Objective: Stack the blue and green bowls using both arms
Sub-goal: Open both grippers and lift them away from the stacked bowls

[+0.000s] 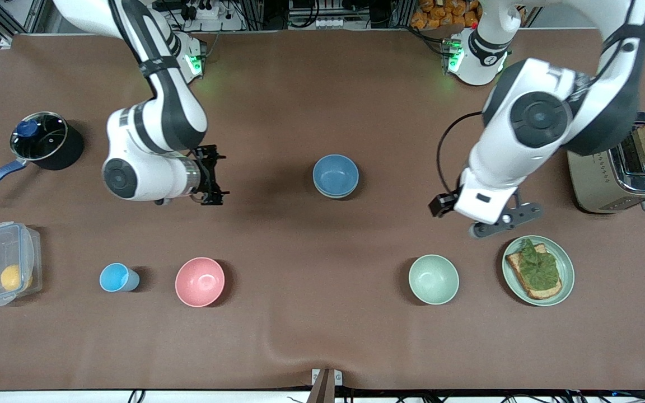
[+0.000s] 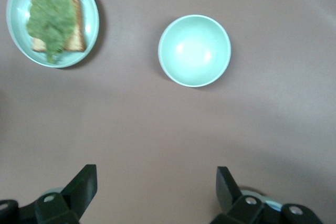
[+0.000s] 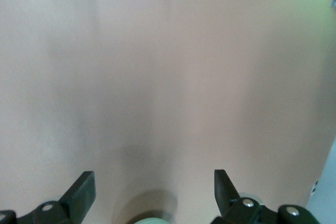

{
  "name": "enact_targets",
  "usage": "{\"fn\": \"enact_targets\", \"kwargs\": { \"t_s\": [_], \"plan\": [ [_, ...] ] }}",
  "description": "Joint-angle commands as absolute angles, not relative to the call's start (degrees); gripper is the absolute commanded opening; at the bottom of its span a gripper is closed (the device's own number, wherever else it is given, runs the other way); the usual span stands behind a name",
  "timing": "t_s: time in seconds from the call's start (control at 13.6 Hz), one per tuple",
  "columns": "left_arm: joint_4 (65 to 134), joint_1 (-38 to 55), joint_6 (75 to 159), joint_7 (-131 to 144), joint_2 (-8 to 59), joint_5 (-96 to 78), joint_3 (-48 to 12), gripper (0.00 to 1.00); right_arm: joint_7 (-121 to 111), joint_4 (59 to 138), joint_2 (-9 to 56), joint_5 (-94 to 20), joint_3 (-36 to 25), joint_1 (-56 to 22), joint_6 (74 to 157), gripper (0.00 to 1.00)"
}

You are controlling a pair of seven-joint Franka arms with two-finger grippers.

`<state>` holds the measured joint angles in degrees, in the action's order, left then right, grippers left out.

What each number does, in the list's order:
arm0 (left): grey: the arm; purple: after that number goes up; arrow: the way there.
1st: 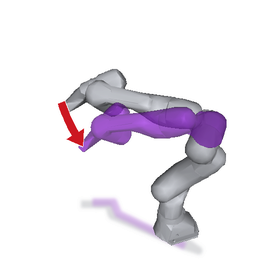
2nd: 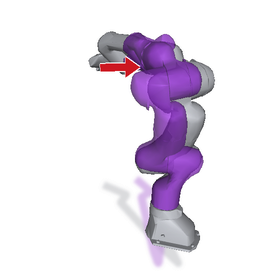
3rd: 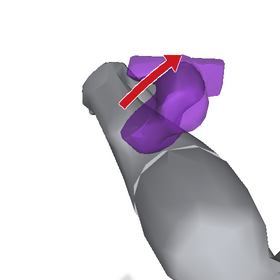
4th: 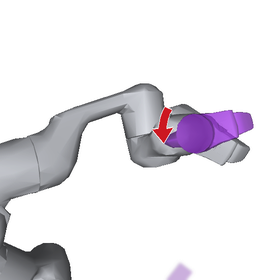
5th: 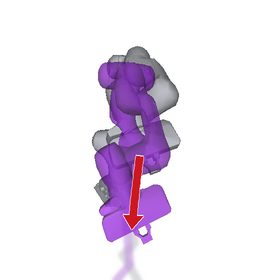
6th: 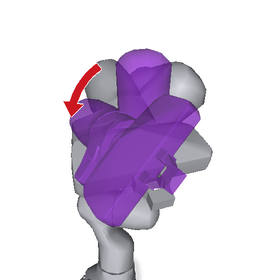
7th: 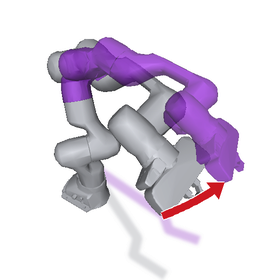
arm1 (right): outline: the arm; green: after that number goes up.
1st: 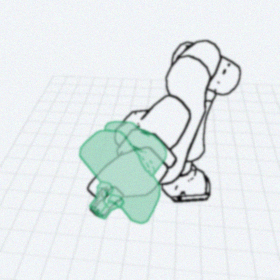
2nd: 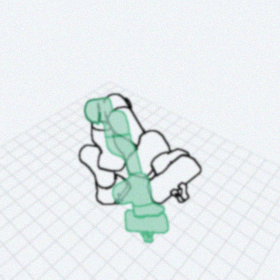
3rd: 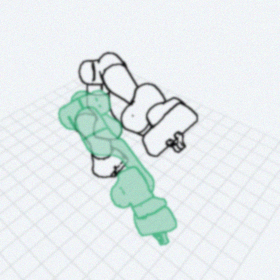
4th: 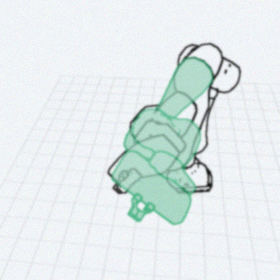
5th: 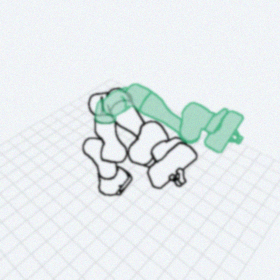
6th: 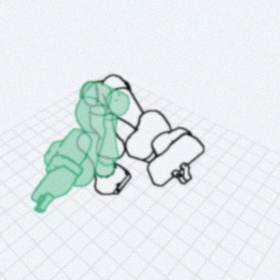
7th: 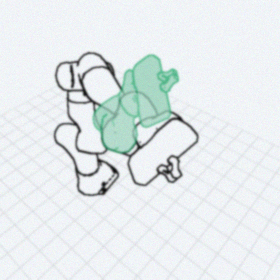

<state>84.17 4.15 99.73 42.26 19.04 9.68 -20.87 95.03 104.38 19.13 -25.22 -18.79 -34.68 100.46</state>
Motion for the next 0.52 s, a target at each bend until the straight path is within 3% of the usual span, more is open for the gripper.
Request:
{"fn": "enact_targets", "kwargs": {
  "t_s": [0.0,0.15,0.44],
  "plan": [
    [86.0,-0.1,94.8,34.3,14.9,8.3,-21.6,1.0,94.6,99.6,18.4,-21.3,-22.0,-34.7,94.1,1.0],
    [87.4,-1.6,93.0,27.4,10.7,5.0,-19.3,1.0,90.7,98.0,17.2,-21.4,-24.9,-33.4,91.8,1.0],
    [91.1,4.7,87.7,14.4,1.6,1.5,-4.9,1.0,70.0,96.8,15.3,-21.3,-24.8,-24.1,86.8,1.0]
  ]
}}
